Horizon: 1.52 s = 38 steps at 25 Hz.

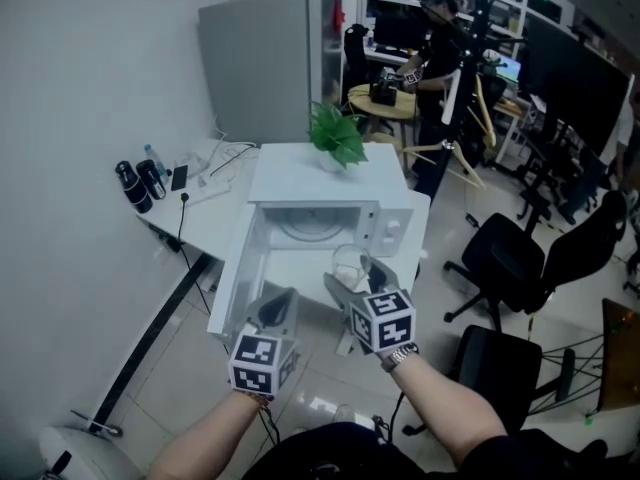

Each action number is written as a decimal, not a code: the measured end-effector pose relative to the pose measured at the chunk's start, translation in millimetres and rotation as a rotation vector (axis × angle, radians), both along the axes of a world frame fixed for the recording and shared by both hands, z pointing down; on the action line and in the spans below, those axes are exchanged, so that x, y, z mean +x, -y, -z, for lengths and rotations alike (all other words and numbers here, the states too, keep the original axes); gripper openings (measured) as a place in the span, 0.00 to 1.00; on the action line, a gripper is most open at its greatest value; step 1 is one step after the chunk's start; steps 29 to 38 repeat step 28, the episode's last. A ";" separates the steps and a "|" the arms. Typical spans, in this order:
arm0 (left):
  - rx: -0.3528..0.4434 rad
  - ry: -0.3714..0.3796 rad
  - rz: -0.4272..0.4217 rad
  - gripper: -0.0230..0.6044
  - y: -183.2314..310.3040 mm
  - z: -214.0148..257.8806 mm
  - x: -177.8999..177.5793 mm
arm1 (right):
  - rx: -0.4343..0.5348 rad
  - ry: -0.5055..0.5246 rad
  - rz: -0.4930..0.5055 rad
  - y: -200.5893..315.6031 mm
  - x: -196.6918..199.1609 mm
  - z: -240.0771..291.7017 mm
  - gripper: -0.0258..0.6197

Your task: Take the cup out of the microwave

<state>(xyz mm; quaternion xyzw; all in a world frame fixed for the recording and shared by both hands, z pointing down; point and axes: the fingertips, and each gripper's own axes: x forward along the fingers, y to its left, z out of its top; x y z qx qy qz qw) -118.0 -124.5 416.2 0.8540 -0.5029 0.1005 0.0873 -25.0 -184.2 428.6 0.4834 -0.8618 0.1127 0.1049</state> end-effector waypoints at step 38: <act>0.050 -0.019 0.025 0.03 -64.9 17.4 11.5 | 0.042 0.032 0.050 -98.6 17.1 39.1 0.62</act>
